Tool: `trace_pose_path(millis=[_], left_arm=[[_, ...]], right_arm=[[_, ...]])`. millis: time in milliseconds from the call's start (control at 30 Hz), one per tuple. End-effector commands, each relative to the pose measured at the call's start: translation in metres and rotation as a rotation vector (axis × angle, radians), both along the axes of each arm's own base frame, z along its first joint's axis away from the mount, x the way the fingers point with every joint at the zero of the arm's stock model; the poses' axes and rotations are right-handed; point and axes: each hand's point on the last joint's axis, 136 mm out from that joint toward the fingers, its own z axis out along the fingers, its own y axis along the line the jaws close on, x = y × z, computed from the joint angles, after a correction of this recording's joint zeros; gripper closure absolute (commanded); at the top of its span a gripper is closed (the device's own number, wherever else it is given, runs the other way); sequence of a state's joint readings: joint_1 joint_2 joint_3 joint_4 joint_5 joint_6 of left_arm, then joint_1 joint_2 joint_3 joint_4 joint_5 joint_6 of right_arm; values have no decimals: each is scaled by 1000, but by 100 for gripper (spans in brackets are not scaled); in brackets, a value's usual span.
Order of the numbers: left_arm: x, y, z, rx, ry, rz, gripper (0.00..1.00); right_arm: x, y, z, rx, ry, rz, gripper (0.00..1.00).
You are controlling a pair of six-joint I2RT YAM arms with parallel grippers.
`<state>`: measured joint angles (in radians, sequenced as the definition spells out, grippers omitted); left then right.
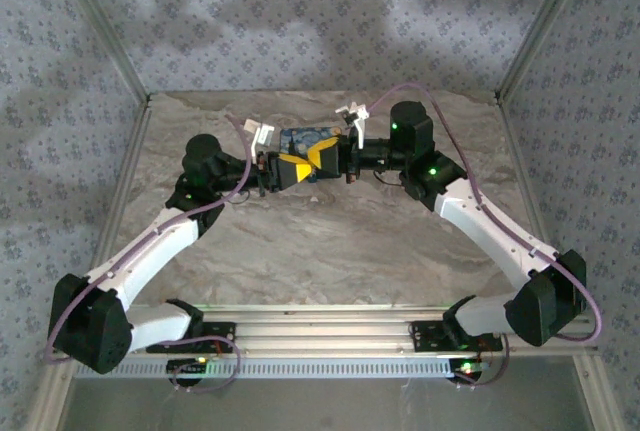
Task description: Unlock the padlock with the key
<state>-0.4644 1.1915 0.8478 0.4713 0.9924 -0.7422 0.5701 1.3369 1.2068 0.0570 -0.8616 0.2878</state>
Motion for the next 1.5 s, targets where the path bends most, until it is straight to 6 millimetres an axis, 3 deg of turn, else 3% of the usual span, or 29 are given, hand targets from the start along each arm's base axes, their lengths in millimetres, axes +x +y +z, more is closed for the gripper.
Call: trace_pose_path(millis=[0,333,433,500,700,833,900,967,1100,1200,1367,1467], left_arm=[[-7,2,12,-15,-58,-22,74],[-8,3,16,-11,-61,-18,75],[-9,3,15,-7,-57,-20,86],[-9,4,14,-3,-53,-16,100],[-14,10,15,10,-110,21,100],[-14,14,10,40,-118,58,100],[-10,17,5,51,-106,95,100],[-4,20,-5,82,-85,137,100],[9,31,-26,132,-31,235,100],[20,46,-44,167,18,320,100],[32,65,-73,213,97,407,100],[37,75,-92,253,142,452,100]], right_arm=[[-7,3,2,14,-4,39,100],[-11,8,-1,11,10,67,100],[-11,8,-1,11,14,69,100],[-11,8,0,13,15,67,100],[-4,9,1,13,45,34,100],[0,10,-1,16,73,21,82],[5,11,-4,15,97,-2,63],[11,10,-7,13,116,-32,54],[34,0,-17,1,184,-165,46],[60,-17,-39,-48,261,-328,43],[96,-45,-118,-205,380,-583,44],[108,-46,-162,-301,458,-666,45]])
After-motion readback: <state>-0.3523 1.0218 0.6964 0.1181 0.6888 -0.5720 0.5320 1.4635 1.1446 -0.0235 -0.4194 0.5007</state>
